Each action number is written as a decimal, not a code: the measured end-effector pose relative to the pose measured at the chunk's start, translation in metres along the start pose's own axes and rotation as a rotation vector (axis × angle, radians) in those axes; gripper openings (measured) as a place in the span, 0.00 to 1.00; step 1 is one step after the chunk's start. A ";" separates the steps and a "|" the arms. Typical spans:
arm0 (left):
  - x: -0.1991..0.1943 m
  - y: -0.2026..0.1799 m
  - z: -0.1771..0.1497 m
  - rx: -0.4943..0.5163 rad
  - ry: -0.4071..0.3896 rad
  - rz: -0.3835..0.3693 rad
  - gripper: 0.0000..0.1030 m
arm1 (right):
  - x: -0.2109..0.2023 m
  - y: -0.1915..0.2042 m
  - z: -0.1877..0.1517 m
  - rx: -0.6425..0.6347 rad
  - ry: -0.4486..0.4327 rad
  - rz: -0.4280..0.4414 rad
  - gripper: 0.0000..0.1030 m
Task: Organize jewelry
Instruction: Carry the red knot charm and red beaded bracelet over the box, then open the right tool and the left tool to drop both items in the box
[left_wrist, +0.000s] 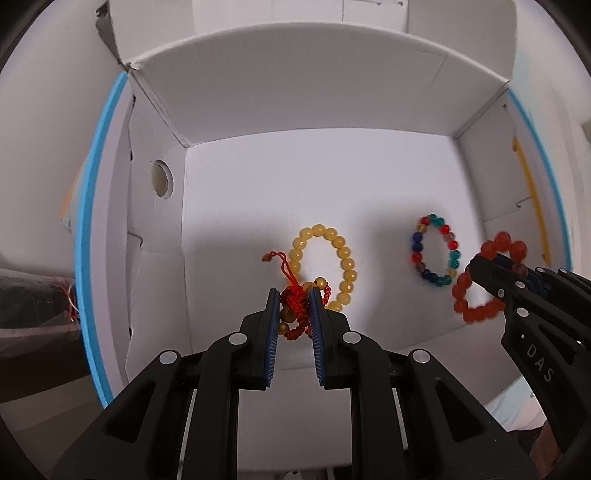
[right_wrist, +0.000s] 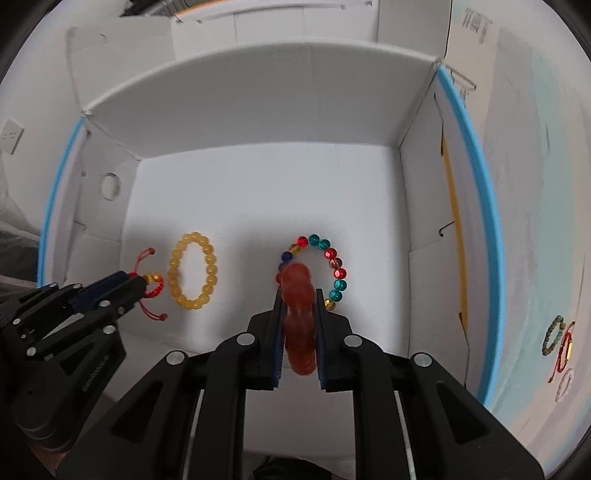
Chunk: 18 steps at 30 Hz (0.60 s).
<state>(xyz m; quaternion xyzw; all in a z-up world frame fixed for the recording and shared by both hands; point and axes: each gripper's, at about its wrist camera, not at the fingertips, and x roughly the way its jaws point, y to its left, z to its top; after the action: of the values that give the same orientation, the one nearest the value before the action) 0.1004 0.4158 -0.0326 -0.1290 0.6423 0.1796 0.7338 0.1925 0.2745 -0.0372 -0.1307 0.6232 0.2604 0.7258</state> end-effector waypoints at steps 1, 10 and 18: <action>0.002 0.000 0.001 -0.001 0.007 -0.002 0.15 | 0.004 -0.001 0.001 0.006 0.010 0.003 0.12; 0.025 -0.004 0.011 -0.005 0.079 0.022 0.15 | 0.024 -0.005 0.010 0.026 0.080 -0.013 0.12; 0.031 -0.008 0.013 -0.005 0.070 0.040 0.19 | 0.028 -0.005 0.010 0.045 0.085 -0.014 0.15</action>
<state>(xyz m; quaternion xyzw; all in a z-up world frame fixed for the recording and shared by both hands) 0.1189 0.4166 -0.0618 -0.1245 0.6695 0.1912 0.7069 0.2057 0.2815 -0.0633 -0.1296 0.6584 0.2353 0.7031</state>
